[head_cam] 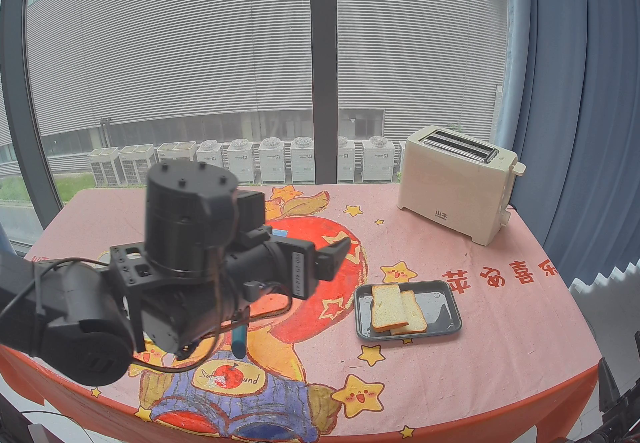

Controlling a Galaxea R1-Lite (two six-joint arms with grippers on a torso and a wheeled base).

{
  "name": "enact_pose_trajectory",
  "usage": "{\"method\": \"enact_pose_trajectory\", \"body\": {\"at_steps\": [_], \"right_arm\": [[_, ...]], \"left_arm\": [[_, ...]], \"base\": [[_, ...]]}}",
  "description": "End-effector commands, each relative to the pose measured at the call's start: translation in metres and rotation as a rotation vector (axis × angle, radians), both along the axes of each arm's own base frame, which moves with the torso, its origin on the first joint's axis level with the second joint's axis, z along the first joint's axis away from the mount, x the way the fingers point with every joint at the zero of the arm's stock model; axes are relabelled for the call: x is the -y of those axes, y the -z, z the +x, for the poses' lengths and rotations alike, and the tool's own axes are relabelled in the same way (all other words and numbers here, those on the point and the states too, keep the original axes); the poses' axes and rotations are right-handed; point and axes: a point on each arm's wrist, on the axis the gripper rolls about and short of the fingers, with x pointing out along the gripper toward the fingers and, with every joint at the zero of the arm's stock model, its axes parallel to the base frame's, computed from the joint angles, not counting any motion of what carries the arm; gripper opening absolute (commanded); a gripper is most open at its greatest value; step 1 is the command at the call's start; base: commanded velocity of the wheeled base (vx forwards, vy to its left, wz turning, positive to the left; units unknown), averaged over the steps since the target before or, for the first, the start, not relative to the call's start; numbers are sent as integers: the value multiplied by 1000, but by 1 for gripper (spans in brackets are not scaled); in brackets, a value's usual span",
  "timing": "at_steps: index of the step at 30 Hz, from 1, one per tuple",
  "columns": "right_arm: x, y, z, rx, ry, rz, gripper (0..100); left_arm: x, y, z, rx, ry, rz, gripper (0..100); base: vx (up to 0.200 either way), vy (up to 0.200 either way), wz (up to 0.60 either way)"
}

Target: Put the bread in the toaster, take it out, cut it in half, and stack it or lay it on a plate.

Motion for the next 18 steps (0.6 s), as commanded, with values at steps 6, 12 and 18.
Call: {"method": "enact_pose_trajectory", "body": {"at_steps": [6,12,18], "right_arm": [[0,5,0,-4,-1,0,100],[0,5,0,-4,1,0,100],[0,5,0,-4,-1,0,100]], "left_arm": [[-77,-18,-19,241,-152,-41,100],[-121,-22,-32,351,-252,11,100],[-150,-16,-63,402,-284,61,100]], "base": [[0,0,0],[0,0,0],[0,0,0]]}}
